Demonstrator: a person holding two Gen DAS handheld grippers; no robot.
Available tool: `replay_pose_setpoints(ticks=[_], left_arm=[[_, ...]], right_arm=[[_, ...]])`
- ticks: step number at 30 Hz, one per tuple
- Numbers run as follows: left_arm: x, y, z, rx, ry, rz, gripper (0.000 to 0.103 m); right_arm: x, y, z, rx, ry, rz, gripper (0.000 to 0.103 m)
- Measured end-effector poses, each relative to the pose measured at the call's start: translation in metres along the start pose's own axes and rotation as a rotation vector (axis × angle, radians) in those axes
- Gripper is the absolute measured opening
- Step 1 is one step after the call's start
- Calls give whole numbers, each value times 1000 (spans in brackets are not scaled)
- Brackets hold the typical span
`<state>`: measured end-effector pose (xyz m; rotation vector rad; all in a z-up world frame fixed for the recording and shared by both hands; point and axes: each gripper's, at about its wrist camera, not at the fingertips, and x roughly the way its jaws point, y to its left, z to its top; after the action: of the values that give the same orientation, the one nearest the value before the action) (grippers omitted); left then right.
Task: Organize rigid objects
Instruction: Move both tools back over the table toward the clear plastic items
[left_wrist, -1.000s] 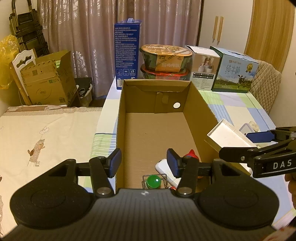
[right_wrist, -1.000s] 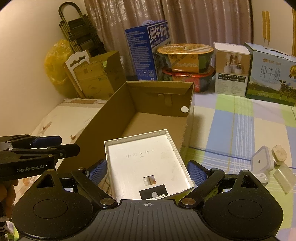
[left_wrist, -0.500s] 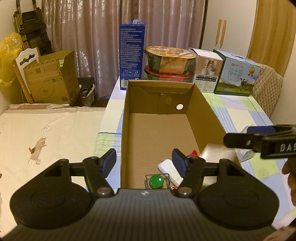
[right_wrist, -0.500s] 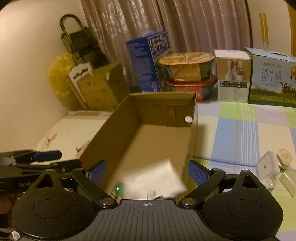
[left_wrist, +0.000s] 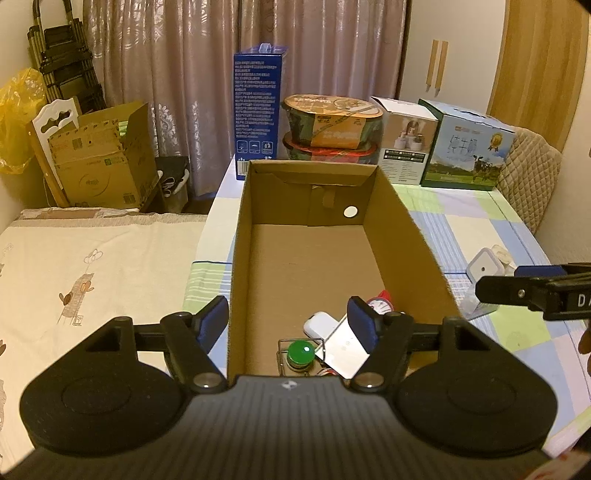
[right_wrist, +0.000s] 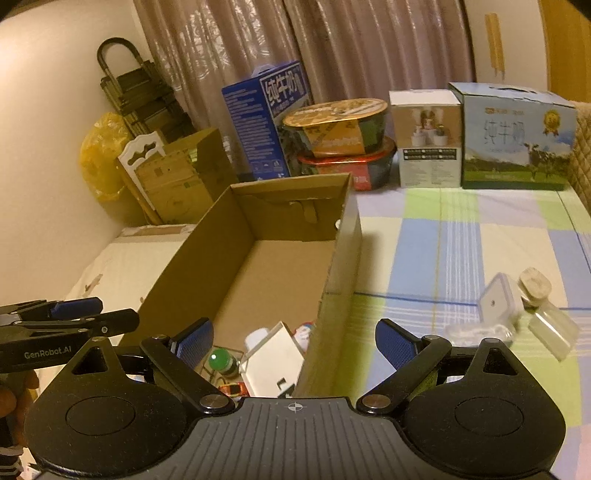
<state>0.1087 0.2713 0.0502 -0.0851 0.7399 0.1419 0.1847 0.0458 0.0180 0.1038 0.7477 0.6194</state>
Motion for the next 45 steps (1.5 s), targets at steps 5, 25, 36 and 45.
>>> replay_pose_setpoints(ticks=[5, 25, 36, 45], left_arm=[[-14, -8, -2, -4, -9, 0, 71], [-55, -79, -10, 44, -56, -74, 80], [-67, -133, -15, 71, -82, -157, 94], [-58, -185, -20, 160, -77, -225, 102]], right_arm=[[-18, -4, -9, -4, -4, -23, 92], [-107, -58, -42, 53, -63, -131, 92], [-164, -127, -73, 170, -82, -256, 92], [-190, -168, -92, 240, -74, -326, 92]])
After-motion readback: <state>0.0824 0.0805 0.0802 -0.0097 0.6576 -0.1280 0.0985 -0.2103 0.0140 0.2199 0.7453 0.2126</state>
